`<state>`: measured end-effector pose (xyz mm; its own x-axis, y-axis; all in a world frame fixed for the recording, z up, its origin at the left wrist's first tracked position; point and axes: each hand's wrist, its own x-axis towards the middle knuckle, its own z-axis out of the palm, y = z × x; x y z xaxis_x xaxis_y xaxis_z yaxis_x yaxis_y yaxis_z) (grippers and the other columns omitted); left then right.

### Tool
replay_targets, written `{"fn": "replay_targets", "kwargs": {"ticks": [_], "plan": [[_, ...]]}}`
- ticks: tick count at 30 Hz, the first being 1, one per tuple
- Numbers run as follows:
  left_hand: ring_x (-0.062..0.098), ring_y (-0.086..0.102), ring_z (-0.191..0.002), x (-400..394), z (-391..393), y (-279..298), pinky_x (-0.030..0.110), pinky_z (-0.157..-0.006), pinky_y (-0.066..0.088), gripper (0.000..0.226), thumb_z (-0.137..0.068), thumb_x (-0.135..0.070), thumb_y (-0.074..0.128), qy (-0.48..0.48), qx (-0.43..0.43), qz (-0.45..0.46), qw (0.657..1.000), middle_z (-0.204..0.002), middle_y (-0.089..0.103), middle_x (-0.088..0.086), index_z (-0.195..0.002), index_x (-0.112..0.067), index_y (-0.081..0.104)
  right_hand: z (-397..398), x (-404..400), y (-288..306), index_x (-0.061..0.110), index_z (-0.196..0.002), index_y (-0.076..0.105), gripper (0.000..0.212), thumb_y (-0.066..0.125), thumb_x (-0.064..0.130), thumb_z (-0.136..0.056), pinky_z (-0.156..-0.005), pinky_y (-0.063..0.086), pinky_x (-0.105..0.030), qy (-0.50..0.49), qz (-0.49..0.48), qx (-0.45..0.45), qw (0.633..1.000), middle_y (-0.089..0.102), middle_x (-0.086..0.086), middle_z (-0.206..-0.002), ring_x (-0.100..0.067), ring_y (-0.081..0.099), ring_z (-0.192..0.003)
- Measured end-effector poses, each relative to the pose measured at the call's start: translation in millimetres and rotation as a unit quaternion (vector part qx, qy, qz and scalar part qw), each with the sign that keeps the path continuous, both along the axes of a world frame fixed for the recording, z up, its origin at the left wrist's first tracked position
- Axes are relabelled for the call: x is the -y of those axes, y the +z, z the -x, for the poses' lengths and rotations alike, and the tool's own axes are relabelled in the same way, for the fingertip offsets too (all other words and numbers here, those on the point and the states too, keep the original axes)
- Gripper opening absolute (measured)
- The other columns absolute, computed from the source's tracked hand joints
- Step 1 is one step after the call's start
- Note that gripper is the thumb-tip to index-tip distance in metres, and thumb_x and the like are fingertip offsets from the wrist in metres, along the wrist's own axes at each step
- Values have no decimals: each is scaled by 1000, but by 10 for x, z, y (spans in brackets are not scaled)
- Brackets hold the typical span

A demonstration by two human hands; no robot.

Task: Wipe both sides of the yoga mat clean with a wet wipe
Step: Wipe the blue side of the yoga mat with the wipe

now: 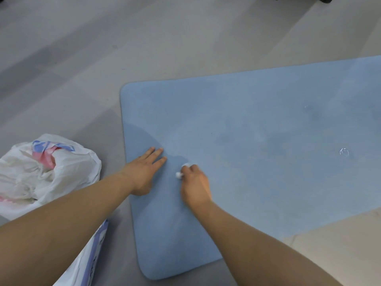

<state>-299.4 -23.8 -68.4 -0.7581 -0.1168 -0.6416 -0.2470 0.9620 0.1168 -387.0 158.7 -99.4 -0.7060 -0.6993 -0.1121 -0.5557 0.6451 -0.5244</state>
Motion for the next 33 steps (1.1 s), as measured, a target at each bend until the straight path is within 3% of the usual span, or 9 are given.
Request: {"fn": "replay_targets", "kwargs": {"ticks": [3,7,15,18,20,22,26,29,33], "plan": [[22,-25,-152,-45,-50,-3,38,-126,7,102,-91,-51,56,2,-2,-2,1000,-162,-32,1,-160,-21,-12,-230,44,-12,7,-91,61,14,49,13,-85,-60,48,-35,89,7,-15,996,57,-17,-84,-35,57,-65],[25,-31,-149,-97,-98,-35,44,-126,0,135,-68,-92,51,-4,16,4,1000,-159,-38,1,-156,-21,-22,151,-106,-52,9,-100,63,20,53,19,-86,-65,52,-38,140,-18,-57,988,59,-17,-87,-36,59,-74],[28,-30,-149,-92,-121,-77,44,-126,-1,140,-64,-93,54,-16,-3,22,1000,-160,-36,4,-157,-19,-21,1342,-847,0,0,-91,56,20,57,-8,-72,-64,41,-42,-62,-153,-83,983,50,-25,-90,-42,54,-74],[27,-29,-149,-92,-115,-86,44,-126,0,140,-65,-92,55,-13,-4,20,1000,-160,-36,4,-157,-19,-21,1139,-745,-14,1,-91,59,17,52,-4,-75,-62,40,-38,-122,-102,-81,984,54,-23,-89,-41,56,-72],[27,-30,-149,-100,-114,-92,44,-126,0,140,-64,-92,56,-12,-6,20,1000,-160,-37,4,-157,-19,-21,747,-566,-39,7,-91,62,15,49,4,-85,-68,41,-32,-104,-41,-38,993,57,-13,-87,-37,59,-78],[28,-30,-149,-106,-119,-97,44,-126,0,141,-64,-91,57,-11,-6,22,1000,-160,-37,4,-157,-19,-20,234,-347,-40,9,-97,60,18,43,10,-92,-75,42,-32,-11,-50,1,999,57,-10,-95,-34,57,-88],[30,-31,-149,-131,-105,-81,46,-126,1,142,-65,-91,56,-17,1,31,999,-159,-38,6,-156,-17,-22,-525,-13,23,7,-89,62,21,47,14,-76,-56,42,-34,99,-23,31,994,56,-16,-84,-35,55,-64],[32,-30,-149,-166,-96,-69,47,-126,3,141,-66,-90,56,-21,3,44,999,-159,-37,8,-156,-16,-22,-444,-29,74,7,-88,62,27,38,17,-80,-55,42,-31,156,-5,-16,988,57,-15,-81,-32,55,-64],[30,-30,-149,-160,-99,-46,47,-125,1,136,-69,-88,57,-42,-3,47,998,-160,-36,6,-157,-19,-22,276,-346,58,6,-91,60,21,43,14,-83,-64,50,-39,111,-57,-60,990,55,-21,-86,-38,58,-72]]}}
